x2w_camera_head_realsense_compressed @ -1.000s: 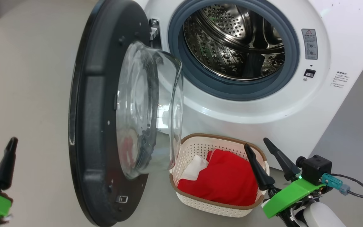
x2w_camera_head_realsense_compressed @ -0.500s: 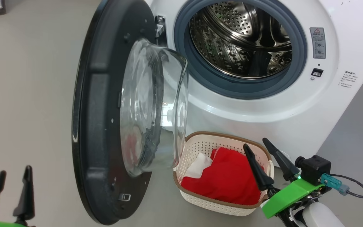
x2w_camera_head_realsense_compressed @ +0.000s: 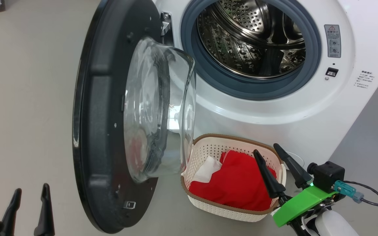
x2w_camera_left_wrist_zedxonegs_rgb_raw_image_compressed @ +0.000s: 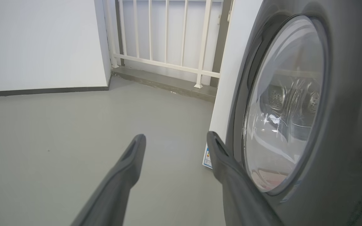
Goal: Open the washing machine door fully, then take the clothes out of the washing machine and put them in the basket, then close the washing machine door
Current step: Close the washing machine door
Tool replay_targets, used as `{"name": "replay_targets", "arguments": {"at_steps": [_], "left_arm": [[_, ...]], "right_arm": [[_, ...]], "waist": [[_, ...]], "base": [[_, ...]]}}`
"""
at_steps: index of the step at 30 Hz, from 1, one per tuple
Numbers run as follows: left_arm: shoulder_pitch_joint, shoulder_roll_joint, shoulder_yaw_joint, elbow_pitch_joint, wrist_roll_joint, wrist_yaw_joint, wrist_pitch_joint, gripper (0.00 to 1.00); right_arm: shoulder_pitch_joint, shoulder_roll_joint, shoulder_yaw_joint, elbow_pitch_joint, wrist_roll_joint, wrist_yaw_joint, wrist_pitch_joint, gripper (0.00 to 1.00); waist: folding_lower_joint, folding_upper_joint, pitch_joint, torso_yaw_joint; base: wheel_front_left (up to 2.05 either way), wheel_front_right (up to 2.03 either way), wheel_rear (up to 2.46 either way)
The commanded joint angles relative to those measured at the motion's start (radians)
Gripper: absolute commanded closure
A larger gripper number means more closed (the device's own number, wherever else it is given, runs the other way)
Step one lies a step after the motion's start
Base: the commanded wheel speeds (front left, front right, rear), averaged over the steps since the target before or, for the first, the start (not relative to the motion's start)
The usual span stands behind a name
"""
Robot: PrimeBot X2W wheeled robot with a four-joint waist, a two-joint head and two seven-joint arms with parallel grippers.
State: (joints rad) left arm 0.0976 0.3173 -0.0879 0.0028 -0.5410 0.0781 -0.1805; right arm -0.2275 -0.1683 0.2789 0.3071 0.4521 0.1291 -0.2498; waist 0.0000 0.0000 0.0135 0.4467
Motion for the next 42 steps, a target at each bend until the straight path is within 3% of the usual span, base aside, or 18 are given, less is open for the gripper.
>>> {"name": "replay_targets", "arguments": {"at_steps": [1, 31, 33, 34, 35, 37, 38, 42], "left_arm": [[-0.035, 0.023, 0.038, -0.016, 0.007, 0.01, -0.015, 0.0], [-0.037, 0.03, 0.03, -0.073, -0.002, 0.047, 0.012, 0.0], [-0.04, 0.035, 0.037, -0.08, -0.01, 0.048, 0.017, 0.23], [-0.042, 0.034, 0.043, -0.085, -0.018, 0.047, 0.018, 0.52], [-0.044, 0.031, 0.049, -0.09, -0.033, 0.045, 0.019, 0.62], [-0.048, 0.033, 0.059, -0.1, -0.05, 0.04, 0.025, 0.96], [-0.05, 0.038, 0.063, -0.104, -0.055, 0.038, 0.029, 1.0], [-0.072, 0.045, 0.084, -0.129, -0.102, 0.016, 0.042, 1.0]], "right_arm": [[-0.027, -0.002, 0.021, -0.024, 0.017, 0.002, -0.012, 0.0], [-0.033, -0.004, 0.017, -0.023, 0.014, 0.002, -0.012, 0.0], [-0.033, -0.004, 0.016, -0.023, 0.013, 0.002, -0.012, 0.0], [-0.034, -0.004, 0.016, -0.023, 0.013, 0.002, -0.012, 0.0], [-0.035, -0.004, 0.016, -0.024, 0.013, 0.002, -0.012, 0.0], [-0.036, -0.004, 0.014, -0.024, 0.012, 0.002, -0.012, 0.0], [-0.036, -0.005, 0.014, -0.023, 0.012, 0.002, -0.012, 0.0], [-0.037, -0.004, 0.013, -0.022, 0.011, 0.002, -0.012, 0.0]], "waist": [[0.0, 0.0, 0.0, -0.001], [0.0, 0.0, 0.01, -0.007], [0.0, 0.0, 0.012, -0.007], [0.0, 0.0, 0.012, -0.007], [0.0, 0.0, 0.013, -0.007], [0.0, 0.0, 0.014, -0.006], [0.0, 0.0, 0.015, -0.006], [0.0, 0.0, 0.019, -0.005]], "base": [[0.0, 0.0, 0.0], [0.0, 0.0, 0.0], [0.0, 0.0, 0.0], [0.0, 0.0, 0.0], [0.0, 0.0, 0.0], [0.0, 0.0, 0.0], [0.0, 0.0, 0.0], [0.0, 0.0, 0.0]]}}
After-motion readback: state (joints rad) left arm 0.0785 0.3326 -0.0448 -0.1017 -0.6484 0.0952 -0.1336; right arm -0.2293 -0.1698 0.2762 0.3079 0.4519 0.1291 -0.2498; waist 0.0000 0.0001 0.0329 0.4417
